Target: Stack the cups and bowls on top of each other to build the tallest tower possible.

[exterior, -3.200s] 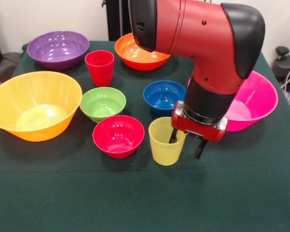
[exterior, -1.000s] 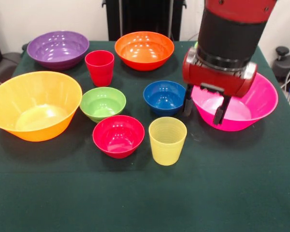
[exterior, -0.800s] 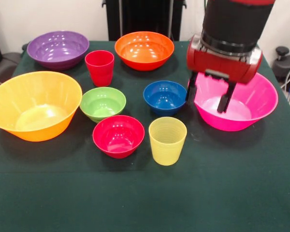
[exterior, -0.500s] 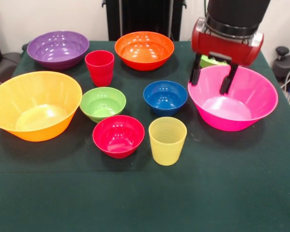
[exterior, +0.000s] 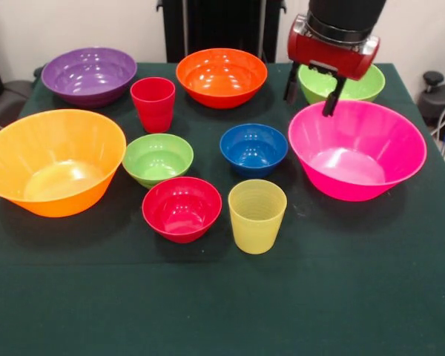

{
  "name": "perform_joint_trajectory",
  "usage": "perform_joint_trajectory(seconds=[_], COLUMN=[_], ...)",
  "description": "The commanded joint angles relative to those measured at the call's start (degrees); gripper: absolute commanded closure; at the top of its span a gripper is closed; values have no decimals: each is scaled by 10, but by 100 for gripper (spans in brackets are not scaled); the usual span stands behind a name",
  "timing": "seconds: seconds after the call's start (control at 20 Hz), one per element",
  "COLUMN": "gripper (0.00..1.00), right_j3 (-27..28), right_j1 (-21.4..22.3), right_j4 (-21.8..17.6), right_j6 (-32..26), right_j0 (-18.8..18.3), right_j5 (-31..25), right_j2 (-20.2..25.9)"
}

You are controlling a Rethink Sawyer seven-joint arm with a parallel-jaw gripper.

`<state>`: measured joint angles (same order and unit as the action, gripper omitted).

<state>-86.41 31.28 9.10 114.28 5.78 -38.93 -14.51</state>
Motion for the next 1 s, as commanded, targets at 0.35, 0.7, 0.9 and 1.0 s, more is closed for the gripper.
perform_joint_trajectory(seconds=[0.35, 0.7, 0.9, 1.0], gripper=[0, 0, 0, 0], right_j3=[-218, -209, -181, -162], right_j1=[0, -21, -21, -15], right_j4=[-33, -25, -21, -19], right_j6=[82, 59, 37, 26], right_j0=[14, -31, -61, -71], right_j5=[179, 241, 225, 195], right_j2=[26, 50, 59, 62])
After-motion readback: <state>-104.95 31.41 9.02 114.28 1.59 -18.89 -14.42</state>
